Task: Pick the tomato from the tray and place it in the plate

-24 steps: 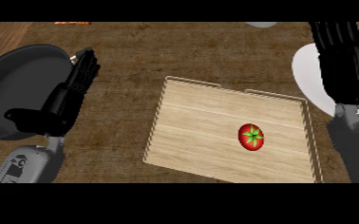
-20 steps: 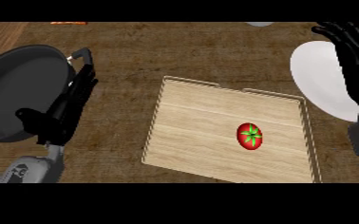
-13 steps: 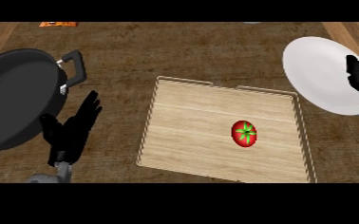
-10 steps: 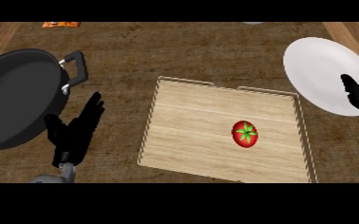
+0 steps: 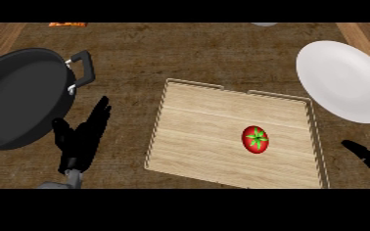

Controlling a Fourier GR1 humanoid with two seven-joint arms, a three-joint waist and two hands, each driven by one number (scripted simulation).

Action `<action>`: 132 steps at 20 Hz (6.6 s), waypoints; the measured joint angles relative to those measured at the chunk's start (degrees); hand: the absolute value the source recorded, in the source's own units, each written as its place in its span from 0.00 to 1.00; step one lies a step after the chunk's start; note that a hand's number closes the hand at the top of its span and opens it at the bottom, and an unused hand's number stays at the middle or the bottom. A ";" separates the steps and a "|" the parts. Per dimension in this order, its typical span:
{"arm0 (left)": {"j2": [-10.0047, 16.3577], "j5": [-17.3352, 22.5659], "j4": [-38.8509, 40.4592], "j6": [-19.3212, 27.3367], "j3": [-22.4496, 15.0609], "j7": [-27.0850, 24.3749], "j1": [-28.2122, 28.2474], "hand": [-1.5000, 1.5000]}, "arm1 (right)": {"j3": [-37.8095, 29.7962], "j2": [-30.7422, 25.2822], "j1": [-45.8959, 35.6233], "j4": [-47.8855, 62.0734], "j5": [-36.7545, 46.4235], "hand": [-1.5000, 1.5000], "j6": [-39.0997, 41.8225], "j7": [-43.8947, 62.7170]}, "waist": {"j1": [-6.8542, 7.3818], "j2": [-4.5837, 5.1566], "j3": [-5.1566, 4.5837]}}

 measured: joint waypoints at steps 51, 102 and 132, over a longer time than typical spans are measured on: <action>-4.90 -5.03 -0.30 -4.98 4.73 1.31 0.72 0.50 | 32.45 15.58 -19.65 6.70 39.82 0.00 24.05 50.45 | 1.16 0.06 0.23; -6.87 -7.55 -1.85 -6.79 6.54 3.61 1.28 0.50 | -2.88 -2.70 -1.37 17.82 -4.44 1.00 15.57 -29.85 | 1.50 0.28 0.30; -9.31 -9.86 -0.53 -7.79 4.29 3.27 -2.57 0.50 | 0.28 -5.37 -52.17 94.80 12.97 0.00 25.24 -45.44 | 6.42 2.18 0.63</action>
